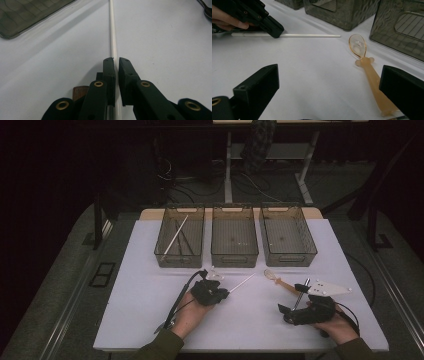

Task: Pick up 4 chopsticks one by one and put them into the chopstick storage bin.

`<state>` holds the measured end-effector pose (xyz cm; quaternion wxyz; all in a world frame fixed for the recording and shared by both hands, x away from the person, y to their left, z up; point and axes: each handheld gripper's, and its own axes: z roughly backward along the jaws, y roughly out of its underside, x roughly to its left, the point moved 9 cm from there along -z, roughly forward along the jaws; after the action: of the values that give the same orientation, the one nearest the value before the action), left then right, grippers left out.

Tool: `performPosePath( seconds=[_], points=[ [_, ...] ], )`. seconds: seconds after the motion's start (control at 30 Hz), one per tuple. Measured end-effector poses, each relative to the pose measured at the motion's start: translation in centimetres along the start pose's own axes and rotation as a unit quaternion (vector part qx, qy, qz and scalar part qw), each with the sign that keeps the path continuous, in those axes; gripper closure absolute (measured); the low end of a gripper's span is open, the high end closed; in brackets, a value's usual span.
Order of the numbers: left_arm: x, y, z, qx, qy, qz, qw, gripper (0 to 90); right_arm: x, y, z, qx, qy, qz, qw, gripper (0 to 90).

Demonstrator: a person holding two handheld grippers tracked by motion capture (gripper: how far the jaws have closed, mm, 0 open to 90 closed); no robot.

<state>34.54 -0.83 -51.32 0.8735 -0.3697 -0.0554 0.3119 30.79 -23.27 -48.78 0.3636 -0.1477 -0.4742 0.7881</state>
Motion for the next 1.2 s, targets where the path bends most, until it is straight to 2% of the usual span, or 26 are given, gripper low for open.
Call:
performPosePath(
  seconds=[0.33,0.53,0.73,1.2],
  points=[
    [-0.1,-0.1,0.1,-0.004,0.007,0.013,0.9999,84.3,-0.1,0.0,0.1,-0.001,0.001,-0.002,1.0000,2.7],
    [-0.8,-0.2,0.0,0.009,0.019,0.002,0.9998,84.4,-0.1,-0.1,0.2,-0.004,0.001,-0.002,1.0000,2.6],
    [-1.0,-0.6,0.5,0.008,0.033,-0.001,0.9994,84.4,-0.1,-0.1,0.2,-0.005,0.000,-0.002,1.0000,2.7],
    [-0.2,-2.2,3.1,-0.046,0.047,0.020,0.9976,84.3,-0.2,-0.1,0.2,-0.005,0.000,-0.003,1.0000,2.7]
  ],
)
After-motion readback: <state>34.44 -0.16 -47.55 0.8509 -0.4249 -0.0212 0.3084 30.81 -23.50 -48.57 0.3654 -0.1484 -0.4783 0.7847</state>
